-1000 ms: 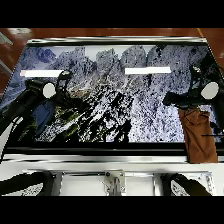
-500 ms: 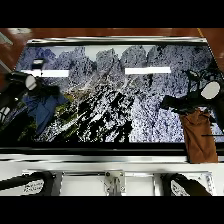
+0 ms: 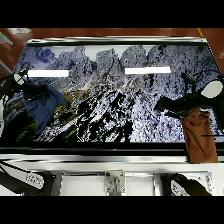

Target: Fold the shirts.

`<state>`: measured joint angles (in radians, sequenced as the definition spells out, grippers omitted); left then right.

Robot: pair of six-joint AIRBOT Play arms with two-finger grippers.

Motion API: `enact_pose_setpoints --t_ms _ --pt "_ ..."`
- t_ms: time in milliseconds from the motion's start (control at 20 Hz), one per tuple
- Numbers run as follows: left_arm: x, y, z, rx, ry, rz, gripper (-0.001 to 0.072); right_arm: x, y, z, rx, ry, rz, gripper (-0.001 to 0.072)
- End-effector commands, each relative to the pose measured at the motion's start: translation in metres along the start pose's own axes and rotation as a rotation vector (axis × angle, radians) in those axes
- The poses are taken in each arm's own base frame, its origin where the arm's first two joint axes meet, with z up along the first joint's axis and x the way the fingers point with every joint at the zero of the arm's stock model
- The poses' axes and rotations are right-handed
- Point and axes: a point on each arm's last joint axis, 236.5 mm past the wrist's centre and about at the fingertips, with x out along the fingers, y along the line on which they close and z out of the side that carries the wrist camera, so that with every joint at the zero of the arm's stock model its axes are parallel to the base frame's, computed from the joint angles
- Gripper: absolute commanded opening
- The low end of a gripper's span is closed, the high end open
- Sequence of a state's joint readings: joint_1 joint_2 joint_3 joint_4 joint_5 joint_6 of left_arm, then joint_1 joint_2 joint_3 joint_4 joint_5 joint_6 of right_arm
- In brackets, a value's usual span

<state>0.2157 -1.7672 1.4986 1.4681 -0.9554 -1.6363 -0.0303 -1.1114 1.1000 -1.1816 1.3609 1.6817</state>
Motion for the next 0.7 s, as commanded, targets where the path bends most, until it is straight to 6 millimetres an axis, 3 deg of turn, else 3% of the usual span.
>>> enact_pose_setpoints --t_ms 0,50,100,150,300,400,500,550,650 --pt "0.033 -0.008 -0.001 0.022 0.040 -0.022 0.0710 0.000 0.003 -0.001 0.011 0.007 0.013 0.0683" --pt "0.036 -0.008 -0.003 0.022 0.046 -0.021 0.0706 0.000 0.003 -0.001 0.010 0.006 0.013 0.0683" --pt "0.037 -0.006 -0.004 0.020 0.053 -0.018 0.0528 0.000 0.003 -0.001 0.010 0.006 0.013 0.0683" --pt "0.034 -0.003 -0.007 0.015 0.066 -0.017 0.0036 0.000 0.003 -0.001 0.010 0.006 0.013 0.0682" --pt "0.002 -0.009 -0.002 0.039 0.074 -0.026 0.0035 0.000 -0.002 0.002 0.003 -0.009 -0.012 0.0682" --pt "-0.046 -0.033 0.009 0.108 0.017 -0.069 0.0036 -0.001 -0.008 0.014 -0.005 -0.057 -0.037 0.0683" --pt "-0.107 -0.086 0.005 0.242 -0.062 -0.169 0.0035 -0.003 -0.005 0.034 -0.005 -0.146 -0.024 0.0682" --pt "-0.142 -0.119 -0.006 0.307 -0.101 -0.228 0.0035 -0.004 -0.003 0.042 -0.004 -0.176 -0.015 0.0683" --pt "-0.203 -0.189 -0.057 0.435 -0.104 -0.389 0.0035 -0.004 0.000 0.043 -0.004 -0.183 -0.003 0.0683"
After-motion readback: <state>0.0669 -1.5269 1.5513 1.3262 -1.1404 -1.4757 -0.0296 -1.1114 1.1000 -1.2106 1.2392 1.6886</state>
